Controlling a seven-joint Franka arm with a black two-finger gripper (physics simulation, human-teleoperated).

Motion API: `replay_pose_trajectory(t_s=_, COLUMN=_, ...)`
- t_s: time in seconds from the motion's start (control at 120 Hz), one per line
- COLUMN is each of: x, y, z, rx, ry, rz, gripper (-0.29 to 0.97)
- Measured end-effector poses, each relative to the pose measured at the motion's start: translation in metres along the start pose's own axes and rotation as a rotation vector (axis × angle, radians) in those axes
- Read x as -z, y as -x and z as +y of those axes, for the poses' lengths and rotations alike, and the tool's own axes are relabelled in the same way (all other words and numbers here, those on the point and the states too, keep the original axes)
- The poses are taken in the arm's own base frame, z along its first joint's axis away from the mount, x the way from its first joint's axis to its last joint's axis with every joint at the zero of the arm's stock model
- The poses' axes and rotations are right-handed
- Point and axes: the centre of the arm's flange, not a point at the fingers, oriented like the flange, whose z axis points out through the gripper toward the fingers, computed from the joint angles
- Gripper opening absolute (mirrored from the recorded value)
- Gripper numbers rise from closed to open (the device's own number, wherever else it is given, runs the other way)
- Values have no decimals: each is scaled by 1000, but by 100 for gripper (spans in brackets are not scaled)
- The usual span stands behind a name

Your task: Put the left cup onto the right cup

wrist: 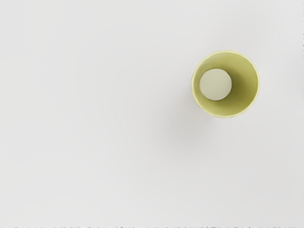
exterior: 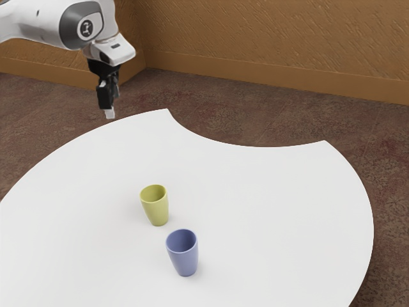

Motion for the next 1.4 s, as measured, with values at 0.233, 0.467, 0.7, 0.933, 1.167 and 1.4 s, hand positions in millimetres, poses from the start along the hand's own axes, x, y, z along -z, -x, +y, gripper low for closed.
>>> replay_pose_trajectory(t_s=0.233, x=-11, y=-9, z=2, rx=-14, ry=12, rz=-10, gripper=68)
replay_pose_trajectory(t_s=0.467, x=-44, y=-27, z=8, rx=-33, ry=17, rz=-4, gripper=68)
replay_pose_trajectory(t_s=0.7, x=-75, y=-35, z=13, rx=-31, ry=19, rz=0, gripper=68)
replay_pose_trajectory(t_s=0.933, x=-104, y=-46, z=25, rx=-32, ry=31, rz=-1, gripper=68)
replay_pose_trajectory(t_s=1.167, x=-131, y=-51, z=33, rx=-19, ry=43, rz=0, gripper=68)
replay_pose_trajectory(t_s=1.4, x=-154, y=-54, z=40, rx=-9, ry=58, rz=-9, gripper=68)
